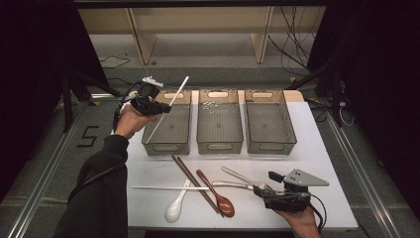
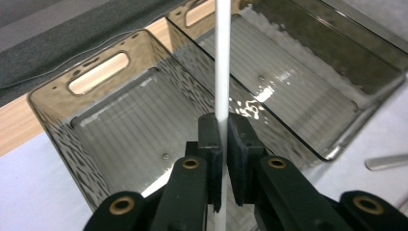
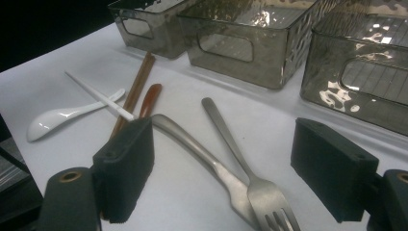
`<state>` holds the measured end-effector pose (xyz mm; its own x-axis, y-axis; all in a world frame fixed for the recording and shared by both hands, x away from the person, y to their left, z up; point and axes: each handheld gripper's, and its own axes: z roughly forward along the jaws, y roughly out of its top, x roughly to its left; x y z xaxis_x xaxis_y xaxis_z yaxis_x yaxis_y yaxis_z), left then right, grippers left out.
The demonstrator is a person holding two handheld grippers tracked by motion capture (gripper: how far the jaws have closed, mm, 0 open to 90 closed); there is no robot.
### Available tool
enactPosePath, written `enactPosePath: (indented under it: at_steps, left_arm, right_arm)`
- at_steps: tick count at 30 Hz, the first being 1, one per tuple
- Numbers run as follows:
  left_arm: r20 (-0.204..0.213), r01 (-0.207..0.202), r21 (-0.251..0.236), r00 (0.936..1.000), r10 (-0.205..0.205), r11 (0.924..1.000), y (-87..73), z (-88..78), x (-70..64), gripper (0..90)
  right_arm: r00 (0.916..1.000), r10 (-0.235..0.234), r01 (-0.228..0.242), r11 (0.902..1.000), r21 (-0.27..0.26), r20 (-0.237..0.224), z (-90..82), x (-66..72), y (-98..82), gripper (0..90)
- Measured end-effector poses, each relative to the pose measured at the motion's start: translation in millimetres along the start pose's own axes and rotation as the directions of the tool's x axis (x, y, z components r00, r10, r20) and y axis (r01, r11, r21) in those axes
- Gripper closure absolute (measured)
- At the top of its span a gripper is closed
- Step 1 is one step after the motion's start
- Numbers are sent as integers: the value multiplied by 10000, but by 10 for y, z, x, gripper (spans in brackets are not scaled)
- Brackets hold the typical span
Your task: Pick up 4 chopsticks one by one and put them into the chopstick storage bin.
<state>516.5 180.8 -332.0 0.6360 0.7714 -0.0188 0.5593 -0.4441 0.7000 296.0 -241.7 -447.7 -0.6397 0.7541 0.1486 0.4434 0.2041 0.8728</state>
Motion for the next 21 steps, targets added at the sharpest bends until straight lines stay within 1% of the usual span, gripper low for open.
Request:
enactPosePath:
  at_steps: [1, 5, 9, 11, 12, 14, 17, 21]
  left_arm:
    - [-44, 95, -68, 9999, -95, 9999, 2, 15, 14, 846]
    - [-188, 220, -112, 9996, -222, 9997, 7, 64, 76, 846]
    - [-342, 548, -243, 9979, -556, 9982, -16, 126, 131, 846]
    - [-480, 654, -301, 9966, -668, 9974, -19, 145, 144, 845]
    - [-474, 687, -340, 9964, -703, 9971, -19, 149, 149, 845]
    - [-486, 693, -306, 9963, -707, 9971, -16, 164, 159, 845]
    - [-609, 775, -264, 9950, -790, 9966, -30, 197, 180, 845]
    - [-650, 1057, -242, 9921, -1071, 9941, -103, 255, 223, 845]
  right_arm:
    - [10000, 3, -3, 10000, -9, 1, -1, -1, 0, 239]
    - [10000, 8, -8, 10000, -19, -5, -1, -3, -1, 239]
    - [10000, 14, -14, 10000, -20, -9, 0, -4, -1, 239]
    - [10000, 15, -15, 10000, -13, -21, 0, -5, -2, 239]
    - [10000, 20, -20, 10000, -5, -19, 2, -5, -3, 239]
    - [10000, 20, -20, 10000, -6, -25, 3, -3, -3, 239]
    - [10000, 43, -43, 10000, 7, -31, 3, -3, -3, 239]
    - [10000, 53, -53, 10000, -8, -27, -2, -5, -4, 239]
